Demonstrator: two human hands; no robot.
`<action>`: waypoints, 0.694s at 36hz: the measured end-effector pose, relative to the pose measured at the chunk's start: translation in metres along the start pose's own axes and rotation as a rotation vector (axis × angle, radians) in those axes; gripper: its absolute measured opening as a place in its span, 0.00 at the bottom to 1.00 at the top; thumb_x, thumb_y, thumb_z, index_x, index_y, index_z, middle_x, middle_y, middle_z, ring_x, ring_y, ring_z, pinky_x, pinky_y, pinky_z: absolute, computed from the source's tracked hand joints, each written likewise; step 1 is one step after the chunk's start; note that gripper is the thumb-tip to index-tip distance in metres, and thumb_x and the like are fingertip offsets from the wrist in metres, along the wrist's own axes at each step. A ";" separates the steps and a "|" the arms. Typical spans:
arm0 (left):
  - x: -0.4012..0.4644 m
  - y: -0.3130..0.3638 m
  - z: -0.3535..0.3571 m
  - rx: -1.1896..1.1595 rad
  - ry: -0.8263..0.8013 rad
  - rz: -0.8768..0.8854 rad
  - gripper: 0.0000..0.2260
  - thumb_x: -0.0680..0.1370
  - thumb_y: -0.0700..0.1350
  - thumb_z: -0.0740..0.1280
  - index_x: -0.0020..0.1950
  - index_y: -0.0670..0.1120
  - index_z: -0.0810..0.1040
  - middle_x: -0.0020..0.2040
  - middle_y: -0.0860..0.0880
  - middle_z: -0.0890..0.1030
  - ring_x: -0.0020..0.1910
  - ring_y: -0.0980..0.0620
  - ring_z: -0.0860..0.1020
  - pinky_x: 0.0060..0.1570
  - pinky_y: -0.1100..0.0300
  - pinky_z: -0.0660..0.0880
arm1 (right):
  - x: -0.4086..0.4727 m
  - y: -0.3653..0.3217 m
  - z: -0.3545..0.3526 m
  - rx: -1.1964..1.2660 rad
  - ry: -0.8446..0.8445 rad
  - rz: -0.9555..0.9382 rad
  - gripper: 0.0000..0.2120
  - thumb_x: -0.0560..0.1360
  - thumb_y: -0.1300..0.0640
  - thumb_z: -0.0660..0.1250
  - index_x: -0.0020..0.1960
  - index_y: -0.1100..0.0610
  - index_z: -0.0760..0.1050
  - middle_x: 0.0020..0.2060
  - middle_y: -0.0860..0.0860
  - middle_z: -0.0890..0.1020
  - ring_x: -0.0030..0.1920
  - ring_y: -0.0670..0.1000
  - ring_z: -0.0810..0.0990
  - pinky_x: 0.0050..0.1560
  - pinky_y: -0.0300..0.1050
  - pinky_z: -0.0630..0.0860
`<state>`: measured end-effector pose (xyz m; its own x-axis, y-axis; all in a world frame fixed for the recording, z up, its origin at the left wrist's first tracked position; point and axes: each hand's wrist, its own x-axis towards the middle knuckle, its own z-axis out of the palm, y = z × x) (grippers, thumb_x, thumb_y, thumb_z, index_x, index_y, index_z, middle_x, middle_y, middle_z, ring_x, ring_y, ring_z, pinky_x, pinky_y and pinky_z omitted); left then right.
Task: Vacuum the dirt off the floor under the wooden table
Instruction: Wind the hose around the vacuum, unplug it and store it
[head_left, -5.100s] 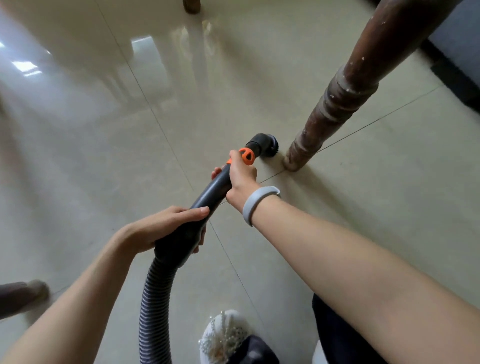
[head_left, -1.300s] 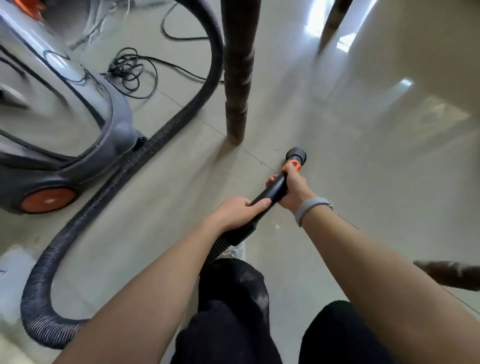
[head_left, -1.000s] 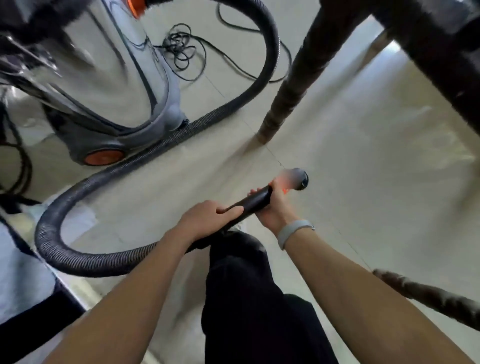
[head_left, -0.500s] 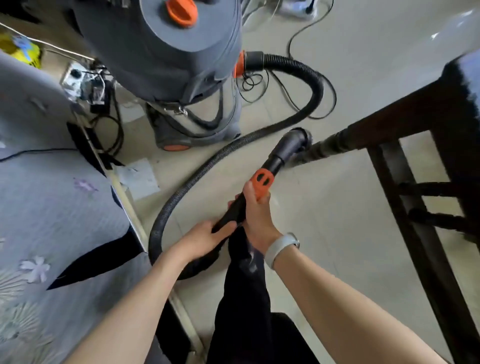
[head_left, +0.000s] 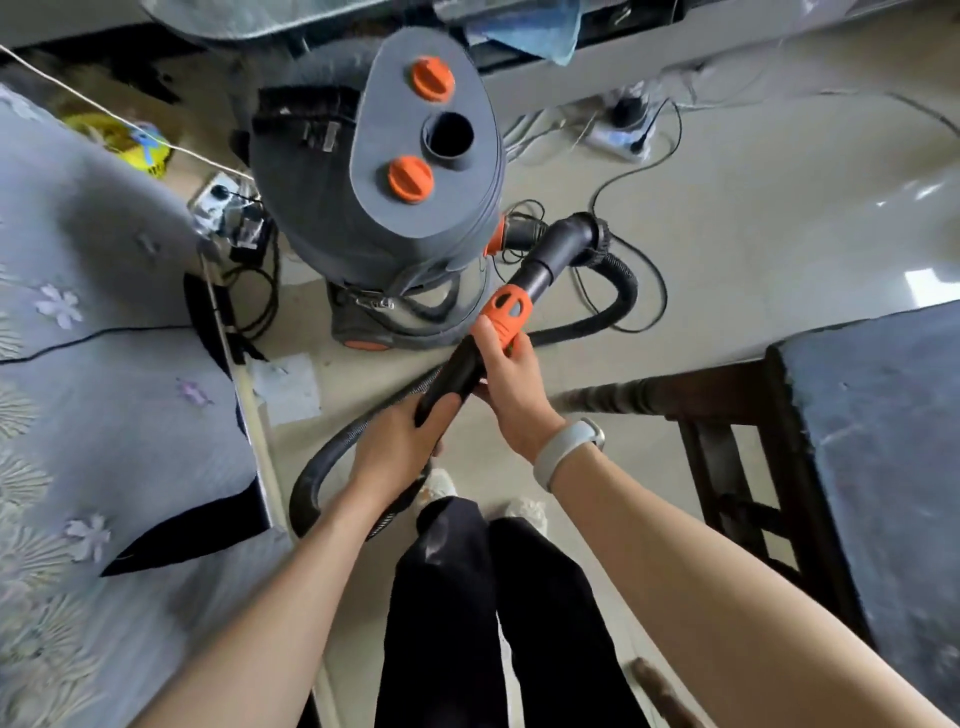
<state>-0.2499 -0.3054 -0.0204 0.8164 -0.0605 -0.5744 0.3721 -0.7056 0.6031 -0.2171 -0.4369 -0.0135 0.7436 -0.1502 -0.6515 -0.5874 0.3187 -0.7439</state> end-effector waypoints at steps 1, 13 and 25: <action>0.003 0.004 -0.002 -0.004 0.020 0.019 0.18 0.79 0.58 0.58 0.37 0.48 0.74 0.29 0.50 0.79 0.29 0.51 0.79 0.42 0.49 0.77 | 0.003 -0.005 -0.001 -0.017 -0.004 0.008 0.12 0.78 0.51 0.64 0.56 0.58 0.72 0.46 0.55 0.78 0.47 0.54 0.78 0.56 0.62 0.77; 0.051 0.019 -0.080 -0.125 0.283 -0.030 0.28 0.74 0.66 0.57 0.35 0.43 0.78 0.31 0.47 0.80 0.39 0.42 0.80 0.46 0.49 0.76 | 0.052 -0.051 0.031 -0.261 0.060 -0.132 0.05 0.81 0.55 0.57 0.49 0.55 0.70 0.36 0.52 0.78 0.39 0.53 0.77 0.40 0.49 0.75; 0.141 0.007 -0.202 -0.091 0.277 0.106 0.26 0.67 0.70 0.53 0.32 0.47 0.73 0.26 0.52 0.78 0.29 0.54 0.78 0.34 0.61 0.72 | 0.157 -0.095 0.091 -1.192 0.137 -0.456 0.14 0.78 0.58 0.62 0.61 0.61 0.72 0.57 0.60 0.74 0.58 0.60 0.72 0.57 0.51 0.69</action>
<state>-0.0432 -0.1766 0.0151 0.9375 0.0728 -0.3402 0.3057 -0.6390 0.7059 -0.0161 -0.4057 -0.0318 0.9550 -0.1415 -0.2608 -0.2639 -0.8067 -0.5288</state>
